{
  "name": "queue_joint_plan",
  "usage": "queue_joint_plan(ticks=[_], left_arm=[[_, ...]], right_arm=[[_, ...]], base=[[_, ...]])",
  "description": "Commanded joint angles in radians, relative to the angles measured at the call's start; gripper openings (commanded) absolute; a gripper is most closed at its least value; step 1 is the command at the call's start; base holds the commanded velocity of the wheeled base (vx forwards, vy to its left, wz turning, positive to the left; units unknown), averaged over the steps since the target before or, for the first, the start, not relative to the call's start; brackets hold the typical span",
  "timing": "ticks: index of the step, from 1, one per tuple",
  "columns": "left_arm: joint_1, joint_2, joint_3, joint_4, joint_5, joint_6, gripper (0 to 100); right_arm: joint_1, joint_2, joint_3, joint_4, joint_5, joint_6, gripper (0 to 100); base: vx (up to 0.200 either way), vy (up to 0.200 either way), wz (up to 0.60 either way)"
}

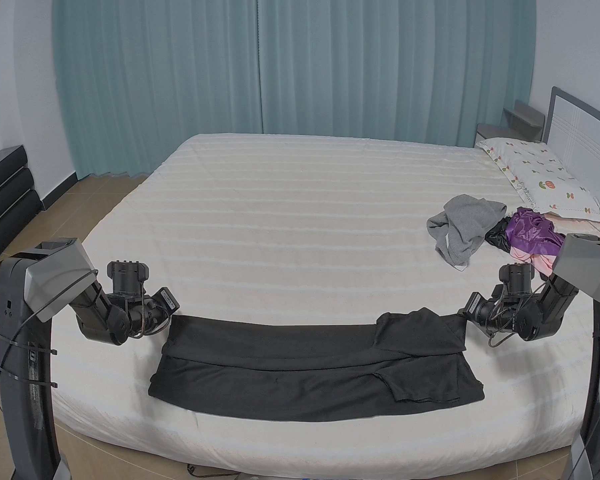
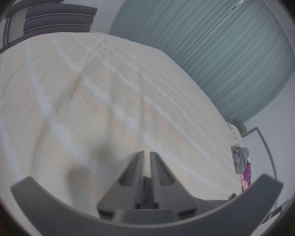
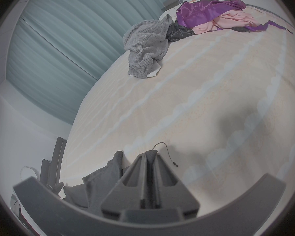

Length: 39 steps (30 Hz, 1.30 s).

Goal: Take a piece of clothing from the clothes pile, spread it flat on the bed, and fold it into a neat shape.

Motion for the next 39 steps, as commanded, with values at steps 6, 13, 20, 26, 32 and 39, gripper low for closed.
queue_joint_plan(ticks=[6,13,20,26,32,39], left_arm=[[0.002,-0.002,0.026,0.001,0.002,-0.017,100],[0.005,-0.182,0.215,-0.004,-0.012,-0.116,100],[-0.023,-0.231,0.353,-0.004,-0.017,-0.156,100],[-0.033,-0.24,0.376,-0.035,-0.02,-0.201,100],[-0.035,-0.228,0.411,-0.045,-0.015,-0.198,100],[-0.035,-0.246,0.471,-0.047,-0.009,-0.188,100]], right_arm=[[0.008,-0.035,0.026,-0.007,0.009,0.043,100],[0.01,-0.185,0.191,-0.011,0.039,0.066,100],[0.031,-0.295,0.342,-0.013,0.038,0.14,100],[0.051,-0.294,0.407,-0.062,0.041,0.146,100],[0.062,-0.249,0.467,-0.163,0.039,0.147,100],[0.064,-0.249,0.496,-0.203,0.039,0.146,100]], base=[[0.0,0.0,0.0],[0.0,0.0,0.0],[0.0,0.0,0.0],[0.0,0.0,0.0],[-0.067,0.0,0.0],[-0.114,0.0,0.0]])
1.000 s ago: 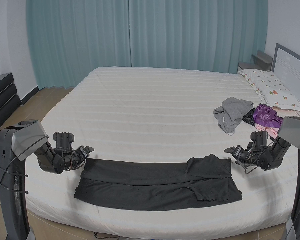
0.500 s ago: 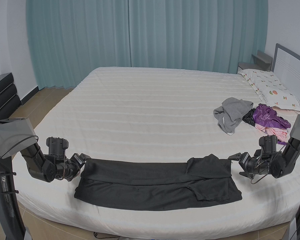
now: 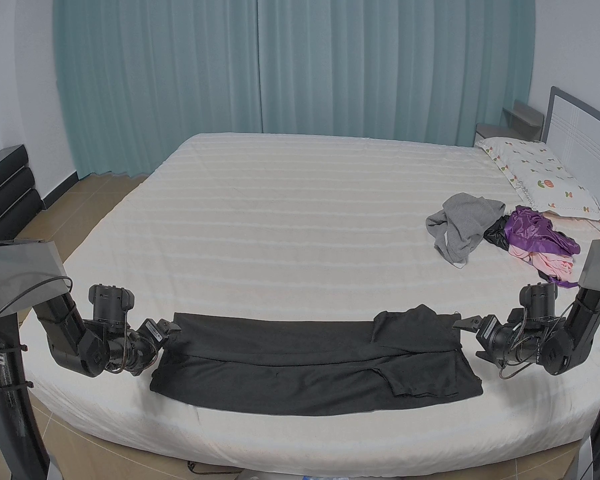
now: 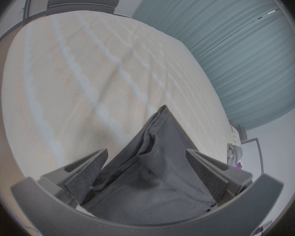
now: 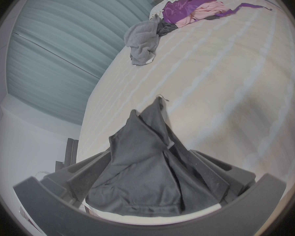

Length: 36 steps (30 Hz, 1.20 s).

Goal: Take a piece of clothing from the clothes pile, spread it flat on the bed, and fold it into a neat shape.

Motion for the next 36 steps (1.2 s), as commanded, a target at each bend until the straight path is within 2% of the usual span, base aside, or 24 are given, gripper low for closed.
queue_joint_plan(ticks=[1,10,14,19,20,32,36], left_arm=[[-0.001,-0.009,0.028,0.0,0.005,0.004,100],[-0.024,-0.014,0.077,0.0,0.03,0.015,100],[-0.056,-0.003,0.102,0.0,0.085,0.062,100],[-0.072,0.003,0.1,0.0,0.132,0.067,100],[-0.073,0.003,0.1,-0.002,0.134,0.069,0],[-0.07,0.011,0.1,0.008,0.165,0.093,0],[-0.069,0.007,0.114,0.012,0.211,0.11,0]], right_arm=[[0.002,0.009,0.015,-0.003,0.0,0.0,100],[0.002,0.012,0.018,-0.001,-0.001,0.0,100],[0.0,0.011,0.032,-0.004,-0.001,-0.002,100],[0.002,0.009,0.035,-0.004,-0.001,-0.002,100],[0.002,0.009,0.035,-0.003,0.0,-0.002,100],[-0.003,0.011,0.039,-0.003,-0.001,-0.003,100],[-0.003,0.011,0.044,-0.003,-0.001,-0.003,100]], base=[[0.0,0.0,0.0],[0.0,0.0,0.0],[0.0,0.0,0.0],[0.0,0.0,0.0],[0.0,0.0,0.0],[0.0,0.0,0.0],[0.0,0.0,0.0]])
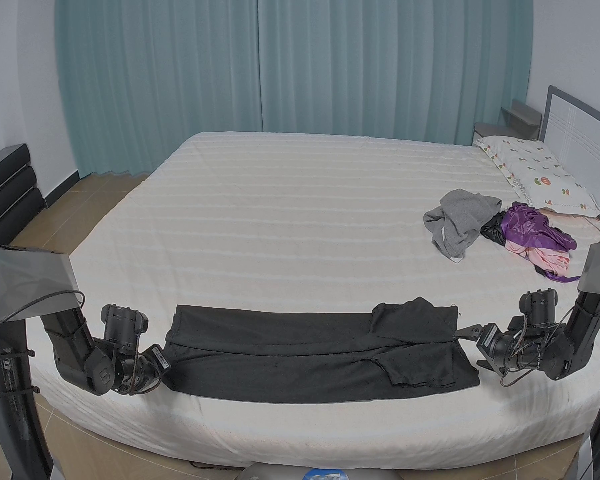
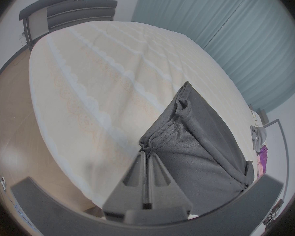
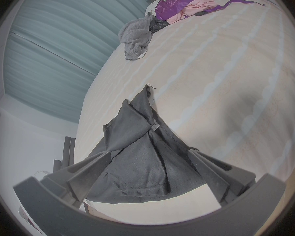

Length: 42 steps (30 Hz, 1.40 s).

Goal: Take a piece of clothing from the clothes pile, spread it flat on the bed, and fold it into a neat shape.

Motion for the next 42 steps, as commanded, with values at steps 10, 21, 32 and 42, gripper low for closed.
queue_joint_plan(ticks=[10,21,32,42], left_arm=[[0.008,-0.004,0.016,0.005,0.02,0.03,0],[0.021,-0.043,0.005,0.006,0.017,0.019,100],[0.061,-0.066,-0.033,0.005,-0.147,-0.095,100],[0.081,-0.06,-0.036,-0.003,-0.209,-0.104,100]], right_arm=[[0.003,0.002,0.005,0.0,0.001,0.0,100],[0.003,-0.101,-0.006,0.0,0.002,0.002,100],[0.062,0.122,-0.257,0.064,0.001,-0.161,100],[0.062,0.2,-0.569,0.337,0.05,-0.309,100]], base=[[0.0,0.0,0.0],[0.0,0.0,0.0],[0.0,0.0,0.0],[0.0,0.0,0.0]])
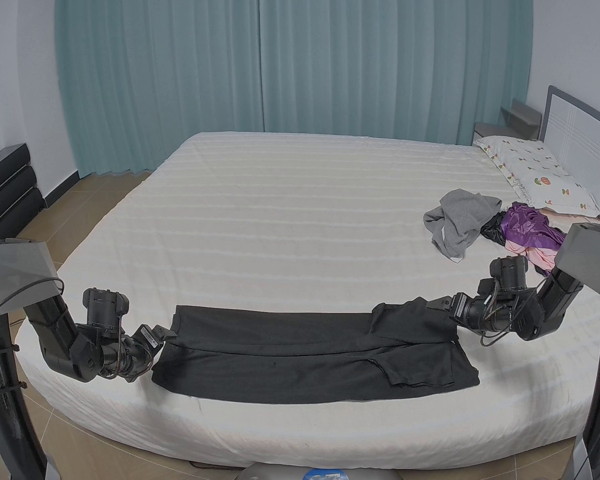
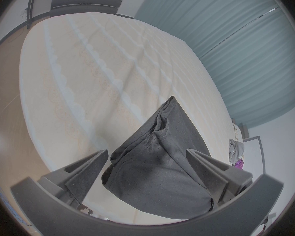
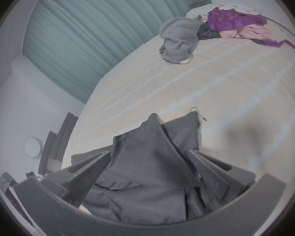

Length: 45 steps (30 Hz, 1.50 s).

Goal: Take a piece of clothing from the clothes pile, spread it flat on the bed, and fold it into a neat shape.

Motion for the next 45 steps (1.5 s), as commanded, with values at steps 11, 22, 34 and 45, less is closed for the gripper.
queue_joint_plan(ticks=[11,22,34,45], left_arm=[[0.011,0.003,-0.004,-0.005,-0.024,-0.007,100],[0.009,0.003,-0.004,-0.006,-0.023,-0.006,100],[0.009,0.003,-0.006,-0.005,-0.023,-0.006,100],[0.009,0.003,-0.008,-0.005,-0.023,-0.007,100]], right_arm=[[0.005,0.113,-0.18,0.195,0.032,-0.166,0],[-0.023,0.064,-0.098,0.195,0.032,-0.194,0],[-0.052,0.005,-0.007,0.187,0.064,-0.229,0],[-0.049,-0.012,0.04,0.19,0.066,-0.278,0]], base=[[0.0,0.0,0.0],[0.0,0.0,0.0],[0.0,0.0,0.0],[0.0,0.0,0.0]])
